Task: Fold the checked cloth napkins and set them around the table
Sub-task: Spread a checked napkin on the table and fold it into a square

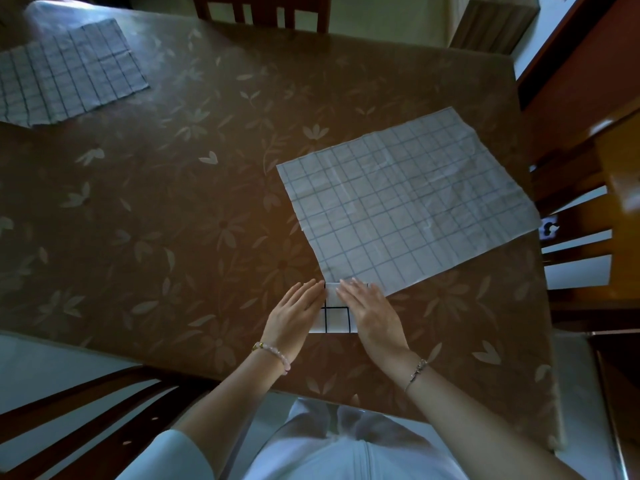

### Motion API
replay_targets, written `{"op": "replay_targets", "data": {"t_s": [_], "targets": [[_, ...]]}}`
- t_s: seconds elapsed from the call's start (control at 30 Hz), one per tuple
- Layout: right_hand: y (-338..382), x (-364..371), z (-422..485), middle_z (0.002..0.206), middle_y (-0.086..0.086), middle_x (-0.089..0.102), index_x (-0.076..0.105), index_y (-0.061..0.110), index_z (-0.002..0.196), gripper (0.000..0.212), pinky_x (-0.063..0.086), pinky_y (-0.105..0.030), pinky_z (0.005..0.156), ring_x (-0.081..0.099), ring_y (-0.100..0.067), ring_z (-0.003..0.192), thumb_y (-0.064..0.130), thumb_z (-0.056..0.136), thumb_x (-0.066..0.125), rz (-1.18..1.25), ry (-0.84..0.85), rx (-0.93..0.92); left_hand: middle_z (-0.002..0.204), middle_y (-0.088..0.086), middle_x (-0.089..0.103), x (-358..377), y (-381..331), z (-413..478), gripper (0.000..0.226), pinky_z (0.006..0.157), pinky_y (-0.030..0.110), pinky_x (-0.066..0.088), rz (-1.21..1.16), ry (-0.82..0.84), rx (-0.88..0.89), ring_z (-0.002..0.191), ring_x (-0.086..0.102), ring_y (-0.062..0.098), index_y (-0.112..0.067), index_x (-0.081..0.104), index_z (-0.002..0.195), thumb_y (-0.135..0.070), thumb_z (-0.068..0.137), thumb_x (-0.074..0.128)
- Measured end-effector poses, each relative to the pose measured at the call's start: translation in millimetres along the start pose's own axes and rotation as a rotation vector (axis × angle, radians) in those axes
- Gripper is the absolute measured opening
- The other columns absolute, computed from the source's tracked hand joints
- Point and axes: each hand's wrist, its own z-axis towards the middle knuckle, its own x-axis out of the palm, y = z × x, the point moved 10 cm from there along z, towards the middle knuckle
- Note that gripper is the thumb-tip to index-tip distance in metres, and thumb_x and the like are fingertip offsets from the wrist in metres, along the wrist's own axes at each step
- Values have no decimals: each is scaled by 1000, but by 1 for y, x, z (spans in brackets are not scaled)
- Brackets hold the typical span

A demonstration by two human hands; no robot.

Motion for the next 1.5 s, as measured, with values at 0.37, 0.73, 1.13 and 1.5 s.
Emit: {"op": "replay_targets", "data": {"t_s": [0.37,0.73,1.13,1.5], "targets": [[-15,31,-15,154,5,20,20,21,147,50,13,-40,112,13,-9,142,36,99,23,-36,254,-16,152,-3,24,31,16,-17,59,111,40,15,119,316,39,139,23,13,-16,26,145,-45,94,27],[-19,36,-16,153,4,20,24,19,146,57,12,-41,111,5,-9,143,48,99,10,-87,328,15,152,-1,21,35,18,-17,64,110,45,18,140,417,49,138,25,15,-17,18,146,-54,94,14],[-38,-29,-28,131,3,50,47,15,132,40,37,-31,105,42,-12,123,22,93,51,377,-55,431,132,1,48,-13,54,-32,39,104,34,38,-826,-88,-865,123,45,15,-13,44,132,-14,93,49],[-46,-10,-57,102,11,54,54,18,127,36,37,-8,63,51,-3,90,26,91,54,798,98,775,112,4,59,5,31,-53,33,89,30,51,-962,27,-930,103,58,15,-13,53,117,-1,87,52]]}}
